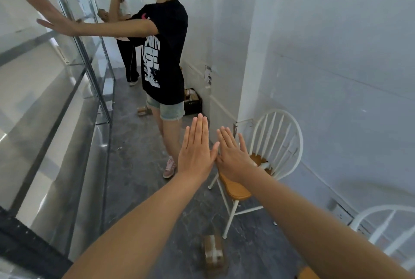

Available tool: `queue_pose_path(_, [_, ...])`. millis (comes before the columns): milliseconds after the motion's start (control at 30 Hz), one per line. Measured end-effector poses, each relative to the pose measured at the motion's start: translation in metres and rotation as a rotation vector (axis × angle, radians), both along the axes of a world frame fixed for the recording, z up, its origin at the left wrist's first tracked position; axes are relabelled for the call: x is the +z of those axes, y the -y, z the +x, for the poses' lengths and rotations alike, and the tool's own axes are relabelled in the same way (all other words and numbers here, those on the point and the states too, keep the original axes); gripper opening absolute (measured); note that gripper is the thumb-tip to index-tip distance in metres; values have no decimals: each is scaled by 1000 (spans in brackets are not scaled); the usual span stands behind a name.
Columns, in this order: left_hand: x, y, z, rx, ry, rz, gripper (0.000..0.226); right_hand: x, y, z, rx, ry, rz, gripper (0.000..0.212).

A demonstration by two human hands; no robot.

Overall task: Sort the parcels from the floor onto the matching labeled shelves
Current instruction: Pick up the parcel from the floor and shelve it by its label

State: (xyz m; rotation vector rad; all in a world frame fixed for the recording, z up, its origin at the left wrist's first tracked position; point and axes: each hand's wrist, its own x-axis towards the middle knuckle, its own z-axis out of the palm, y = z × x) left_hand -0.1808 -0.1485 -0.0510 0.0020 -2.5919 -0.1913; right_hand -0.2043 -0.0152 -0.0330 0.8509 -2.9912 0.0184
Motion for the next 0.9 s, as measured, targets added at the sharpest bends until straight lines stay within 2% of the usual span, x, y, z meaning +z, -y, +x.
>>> queue_pose_path(500, [-46,21,-32,-26,121,5,74,-48,14,-34,-86,86,-71,68])
queue_pose_path(900, [-68,-12,-100,13,205,39,73,-72,-14,-113,-47,155,-69,66])
